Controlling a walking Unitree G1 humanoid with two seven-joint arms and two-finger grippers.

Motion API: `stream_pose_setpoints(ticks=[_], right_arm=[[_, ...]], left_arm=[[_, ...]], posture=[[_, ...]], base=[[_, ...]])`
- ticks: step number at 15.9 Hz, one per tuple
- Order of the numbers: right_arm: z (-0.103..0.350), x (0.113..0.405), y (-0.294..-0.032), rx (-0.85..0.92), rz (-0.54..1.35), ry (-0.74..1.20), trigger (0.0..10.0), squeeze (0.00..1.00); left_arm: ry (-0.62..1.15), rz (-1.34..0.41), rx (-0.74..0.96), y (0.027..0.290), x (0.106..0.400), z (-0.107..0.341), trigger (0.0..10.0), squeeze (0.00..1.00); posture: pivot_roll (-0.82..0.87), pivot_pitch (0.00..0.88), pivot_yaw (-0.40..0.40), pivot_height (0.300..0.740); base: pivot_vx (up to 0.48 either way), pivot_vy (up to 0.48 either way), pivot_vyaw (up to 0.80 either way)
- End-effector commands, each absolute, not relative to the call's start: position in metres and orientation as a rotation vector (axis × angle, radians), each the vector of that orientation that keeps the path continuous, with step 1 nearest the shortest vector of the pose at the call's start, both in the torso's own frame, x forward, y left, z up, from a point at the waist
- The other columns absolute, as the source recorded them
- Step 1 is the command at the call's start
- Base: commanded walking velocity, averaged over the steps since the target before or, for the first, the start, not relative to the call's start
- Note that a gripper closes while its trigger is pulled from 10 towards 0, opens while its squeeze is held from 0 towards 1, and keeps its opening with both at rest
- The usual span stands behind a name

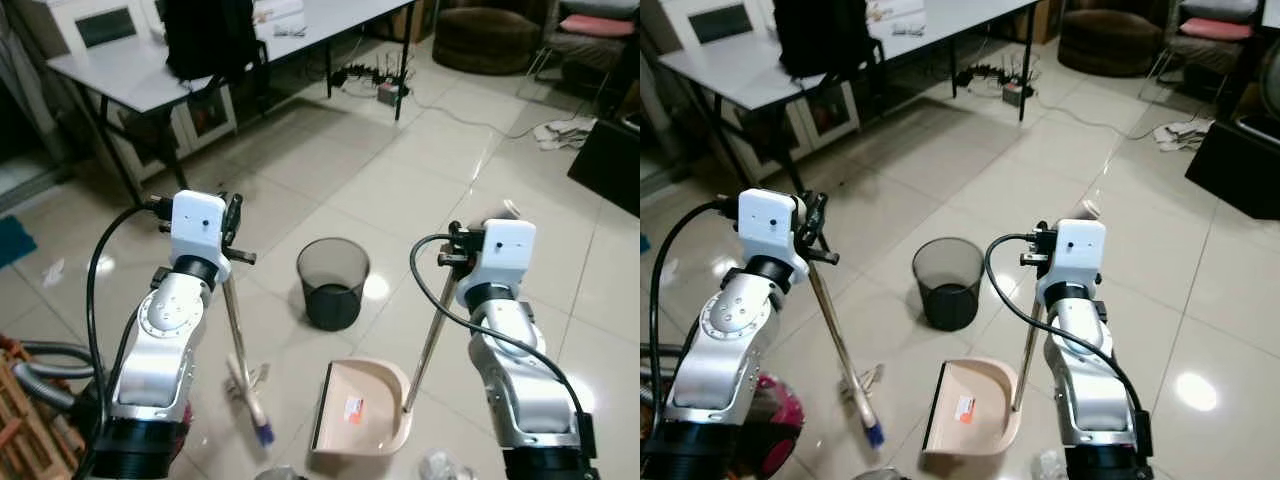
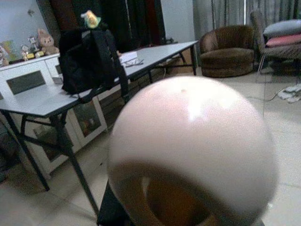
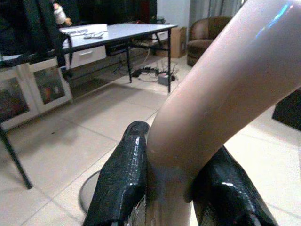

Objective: Sweep floor

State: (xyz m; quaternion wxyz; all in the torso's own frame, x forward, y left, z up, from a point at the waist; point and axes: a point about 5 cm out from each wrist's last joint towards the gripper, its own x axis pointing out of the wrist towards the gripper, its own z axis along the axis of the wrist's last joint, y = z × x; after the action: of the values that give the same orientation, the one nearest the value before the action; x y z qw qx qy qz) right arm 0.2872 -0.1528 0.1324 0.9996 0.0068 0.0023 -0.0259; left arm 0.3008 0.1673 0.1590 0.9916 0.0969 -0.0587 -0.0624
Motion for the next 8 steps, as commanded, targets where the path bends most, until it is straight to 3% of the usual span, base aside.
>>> stream_pose_setpoints(ticks=[1,8], right_arm=[[0.1382,0.2892,-0.1494,0.033,-0.037,-0.033,10.0,0.0],[0.1349,0.2911,-0.1462,0.027,-0.013,-0.029,10.0,0.0]], left_arm=[[-0.156,-0.127,0.209,0.1667,0.3027,0.1665,10.0,0.0],[-0.157,-0.136,0.21,0.1664,0.304,0.1663,10.0,0.0]], posture=[[0.01,0.021,0.094,0.74],[0.01,0.017,0.094,0.74]], base=[[0.0,0.375,0.0],[0.0,0.369,0.0]])
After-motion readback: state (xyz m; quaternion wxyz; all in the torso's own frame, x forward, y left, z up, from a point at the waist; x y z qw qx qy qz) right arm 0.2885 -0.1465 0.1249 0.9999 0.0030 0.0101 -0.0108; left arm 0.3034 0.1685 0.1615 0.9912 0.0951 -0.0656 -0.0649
